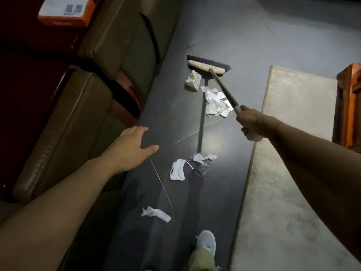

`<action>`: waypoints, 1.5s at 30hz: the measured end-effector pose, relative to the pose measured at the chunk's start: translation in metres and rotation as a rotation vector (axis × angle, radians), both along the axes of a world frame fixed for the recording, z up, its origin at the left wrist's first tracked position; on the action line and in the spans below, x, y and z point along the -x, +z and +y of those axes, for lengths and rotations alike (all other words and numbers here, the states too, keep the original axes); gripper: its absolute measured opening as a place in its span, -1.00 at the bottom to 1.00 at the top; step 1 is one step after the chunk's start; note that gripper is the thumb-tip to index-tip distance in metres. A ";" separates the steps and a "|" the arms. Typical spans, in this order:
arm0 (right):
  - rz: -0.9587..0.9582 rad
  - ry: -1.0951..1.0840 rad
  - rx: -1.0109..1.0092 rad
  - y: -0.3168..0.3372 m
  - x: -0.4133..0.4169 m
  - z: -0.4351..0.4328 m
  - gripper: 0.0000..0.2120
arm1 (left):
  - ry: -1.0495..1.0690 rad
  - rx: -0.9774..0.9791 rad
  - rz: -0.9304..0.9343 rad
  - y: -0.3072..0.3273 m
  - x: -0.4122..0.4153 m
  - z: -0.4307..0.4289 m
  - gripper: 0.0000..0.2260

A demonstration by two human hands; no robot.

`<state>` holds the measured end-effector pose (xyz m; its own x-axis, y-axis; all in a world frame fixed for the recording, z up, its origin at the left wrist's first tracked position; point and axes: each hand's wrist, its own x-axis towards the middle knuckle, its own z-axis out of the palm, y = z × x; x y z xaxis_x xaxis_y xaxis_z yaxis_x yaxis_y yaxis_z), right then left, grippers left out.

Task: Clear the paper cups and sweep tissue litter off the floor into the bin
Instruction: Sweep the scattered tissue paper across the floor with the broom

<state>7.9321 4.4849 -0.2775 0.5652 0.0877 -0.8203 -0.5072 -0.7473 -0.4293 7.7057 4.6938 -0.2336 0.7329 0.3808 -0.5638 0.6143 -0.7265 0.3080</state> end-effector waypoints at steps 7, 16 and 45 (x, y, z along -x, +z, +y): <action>0.001 0.047 0.071 -0.017 0.050 -0.040 -0.62 | 0.031 -0.002 0.008 -0.004 0.011 0.007 -0.35; -0.069 0.175 0.229 -0.023 0.226 -0.084 -0.38 | -0.108 0.034 -0.021 -0.001 0.103 -0.005 -0.35; -0.050 0.038 0.131 0.012 0.292 -0.119 -0.45 | -0.101 -0.010 0.075 -0.008 0.284 -0.058 -0.36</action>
